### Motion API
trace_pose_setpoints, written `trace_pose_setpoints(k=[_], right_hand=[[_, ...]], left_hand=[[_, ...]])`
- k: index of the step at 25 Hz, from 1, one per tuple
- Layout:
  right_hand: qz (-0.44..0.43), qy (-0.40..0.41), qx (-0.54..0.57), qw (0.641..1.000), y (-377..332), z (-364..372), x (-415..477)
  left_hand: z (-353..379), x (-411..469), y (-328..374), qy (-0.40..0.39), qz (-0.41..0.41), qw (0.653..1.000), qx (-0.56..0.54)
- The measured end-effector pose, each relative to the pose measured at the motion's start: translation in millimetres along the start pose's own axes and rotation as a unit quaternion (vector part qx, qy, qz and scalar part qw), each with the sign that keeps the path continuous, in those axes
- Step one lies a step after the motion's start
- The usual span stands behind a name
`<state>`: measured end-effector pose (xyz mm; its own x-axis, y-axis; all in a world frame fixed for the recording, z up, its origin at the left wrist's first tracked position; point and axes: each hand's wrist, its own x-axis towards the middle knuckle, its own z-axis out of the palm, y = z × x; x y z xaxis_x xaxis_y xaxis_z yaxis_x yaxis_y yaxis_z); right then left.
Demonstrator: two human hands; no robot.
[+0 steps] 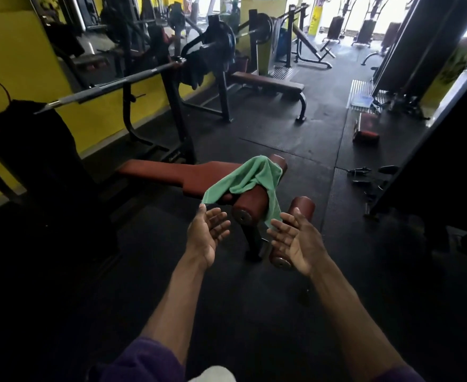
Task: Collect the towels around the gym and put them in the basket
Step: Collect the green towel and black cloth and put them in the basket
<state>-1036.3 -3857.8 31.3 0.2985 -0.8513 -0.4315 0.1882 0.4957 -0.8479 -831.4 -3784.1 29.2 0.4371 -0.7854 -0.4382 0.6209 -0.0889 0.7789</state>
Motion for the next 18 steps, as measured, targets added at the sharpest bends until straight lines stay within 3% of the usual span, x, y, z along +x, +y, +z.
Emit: trace_pose_setpoints(k=[18], right_hand=[[0.047,-0.058,-0.097,0.992,-144.2,7.6,360.4]], left_hand=[[159.1,321.2,60.9,0.089,0.01,0.996,-0.019]])
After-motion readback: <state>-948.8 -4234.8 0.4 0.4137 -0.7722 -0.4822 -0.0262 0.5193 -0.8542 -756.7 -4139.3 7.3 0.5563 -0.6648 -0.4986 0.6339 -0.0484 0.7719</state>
